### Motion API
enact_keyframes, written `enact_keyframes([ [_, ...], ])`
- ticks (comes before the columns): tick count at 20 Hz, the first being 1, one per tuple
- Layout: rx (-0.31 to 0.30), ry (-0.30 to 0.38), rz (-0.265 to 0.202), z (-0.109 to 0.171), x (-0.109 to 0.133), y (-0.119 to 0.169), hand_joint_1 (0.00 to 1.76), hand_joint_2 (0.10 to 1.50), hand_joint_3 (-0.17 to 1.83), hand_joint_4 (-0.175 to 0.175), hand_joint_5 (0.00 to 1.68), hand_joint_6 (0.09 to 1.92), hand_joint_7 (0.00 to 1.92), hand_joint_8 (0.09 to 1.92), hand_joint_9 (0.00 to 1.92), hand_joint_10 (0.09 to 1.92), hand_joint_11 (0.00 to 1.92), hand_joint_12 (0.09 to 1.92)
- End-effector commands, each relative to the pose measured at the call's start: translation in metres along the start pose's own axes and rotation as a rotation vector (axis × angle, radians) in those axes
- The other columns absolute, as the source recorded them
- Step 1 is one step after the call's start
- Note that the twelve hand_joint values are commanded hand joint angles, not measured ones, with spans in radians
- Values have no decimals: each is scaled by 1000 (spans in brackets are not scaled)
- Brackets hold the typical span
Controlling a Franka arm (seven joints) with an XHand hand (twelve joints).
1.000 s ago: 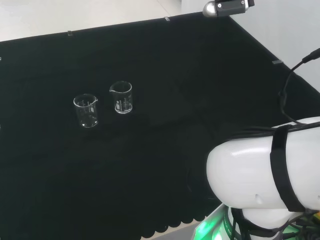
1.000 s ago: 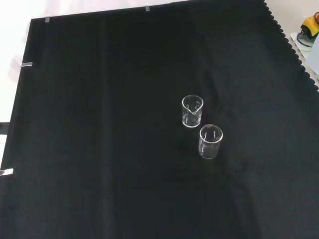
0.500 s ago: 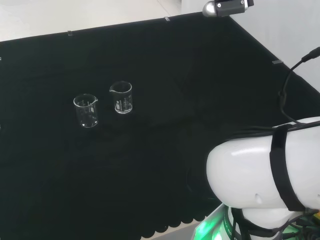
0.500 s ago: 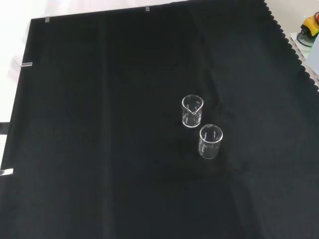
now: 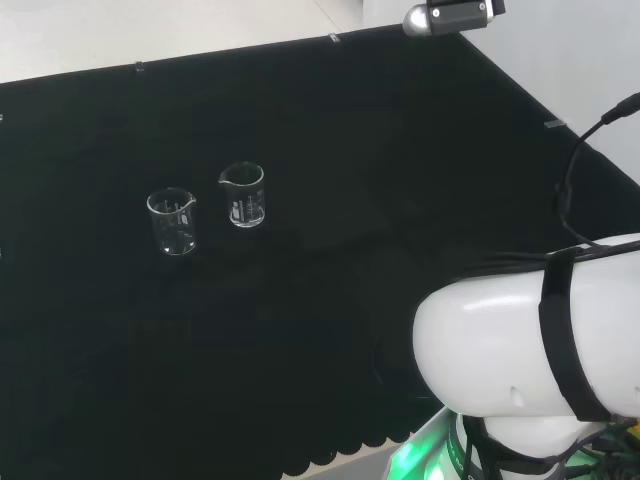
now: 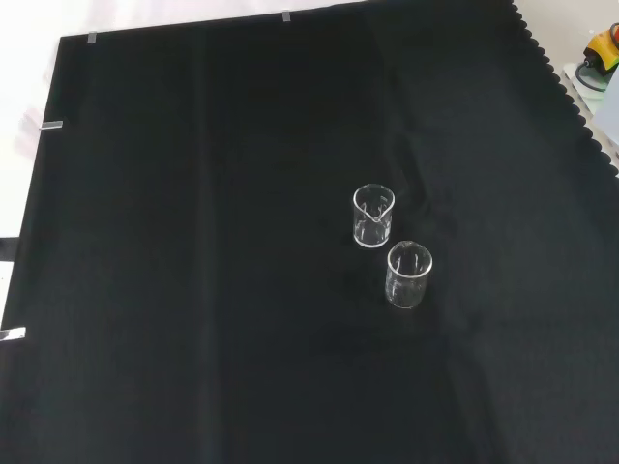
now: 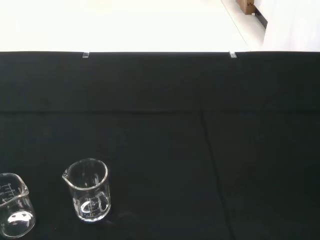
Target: Pick up the beaker on the right.
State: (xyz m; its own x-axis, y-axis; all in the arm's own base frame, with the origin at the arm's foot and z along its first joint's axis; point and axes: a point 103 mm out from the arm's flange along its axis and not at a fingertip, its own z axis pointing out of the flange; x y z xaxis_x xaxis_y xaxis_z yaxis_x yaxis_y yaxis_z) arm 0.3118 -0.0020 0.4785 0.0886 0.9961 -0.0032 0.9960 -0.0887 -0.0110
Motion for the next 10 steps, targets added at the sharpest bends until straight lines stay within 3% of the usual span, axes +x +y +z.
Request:
enact_keyframes([
  [1,24,7,4,13,-1,2,22,1116,727,-34,243,87,156,522,212,620,0,1071],
  [7,32,28,26,28,-8,6,129,1048,734,-37,245,87,162,525,220,628,0,1079],
  [10,36,44,35,36,-15,7,277,947,773,-39,251,87,169,543,235,647,0,1118],
])
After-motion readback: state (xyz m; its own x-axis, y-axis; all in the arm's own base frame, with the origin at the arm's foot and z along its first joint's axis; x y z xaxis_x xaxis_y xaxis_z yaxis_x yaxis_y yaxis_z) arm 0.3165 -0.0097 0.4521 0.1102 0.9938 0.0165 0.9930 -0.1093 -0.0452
